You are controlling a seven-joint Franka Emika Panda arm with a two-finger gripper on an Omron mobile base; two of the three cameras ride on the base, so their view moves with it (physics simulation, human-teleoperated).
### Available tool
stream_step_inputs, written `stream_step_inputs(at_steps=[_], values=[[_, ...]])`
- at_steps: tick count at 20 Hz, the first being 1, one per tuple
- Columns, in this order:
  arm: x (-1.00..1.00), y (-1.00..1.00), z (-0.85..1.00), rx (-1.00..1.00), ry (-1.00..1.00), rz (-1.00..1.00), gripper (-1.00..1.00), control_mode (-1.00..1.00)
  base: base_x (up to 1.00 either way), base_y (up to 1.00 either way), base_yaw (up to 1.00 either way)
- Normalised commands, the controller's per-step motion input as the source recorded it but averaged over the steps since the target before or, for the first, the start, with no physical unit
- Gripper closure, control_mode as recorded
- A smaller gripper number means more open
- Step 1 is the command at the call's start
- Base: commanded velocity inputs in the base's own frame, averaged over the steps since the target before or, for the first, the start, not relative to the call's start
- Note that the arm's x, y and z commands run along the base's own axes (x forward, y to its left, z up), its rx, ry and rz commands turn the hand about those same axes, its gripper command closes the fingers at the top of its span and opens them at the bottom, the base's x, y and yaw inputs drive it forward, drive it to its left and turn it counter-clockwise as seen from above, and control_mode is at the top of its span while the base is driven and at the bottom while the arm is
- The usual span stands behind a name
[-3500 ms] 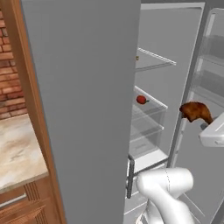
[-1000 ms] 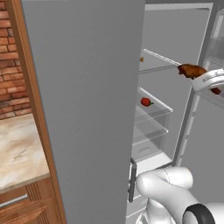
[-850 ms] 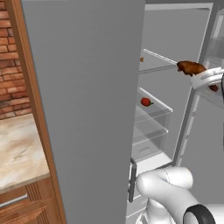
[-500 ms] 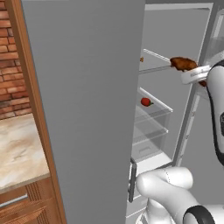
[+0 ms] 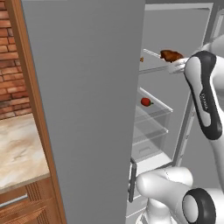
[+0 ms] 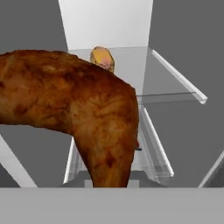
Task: Transport the chicken drumstick and bell pepper to the fridge. Place the chicken drumstick on the rack containing meat and place the bell pepper on the rack containing the vegetable, ensuring meats and vegetables are on different racks.
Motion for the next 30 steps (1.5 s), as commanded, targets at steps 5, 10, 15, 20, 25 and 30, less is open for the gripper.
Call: stream_step_inputs(at_steps=[5,10,15,20,25,30], values=[[1.0,-0.07,-0.08,0.02,0.0,0.0,1.0,-1.0,0.0,0.0,0.0],[0.96,-0.03,-0.12,0.01,0.01,0.0,1.0,-1.0,0.0,0.0,0.0],[0.8,-0.14,-0.23,0.02,0.01,0.0,1.0,-1.0,0.0,0.0,0.0],[0.72,0.0,-0.1,0.0,0.0,-0.08,1.0,-1.0,0.0,0.0,0.0],[0.58,0.0,-0.13,0.04,0.05,-0.05,1.0,-1.0,0.0,0.0,0.0],[0.34,-0.04,-0.1,0.17,0.21,0.01,1.0,-1.0,0.0,0.0,0.0]])
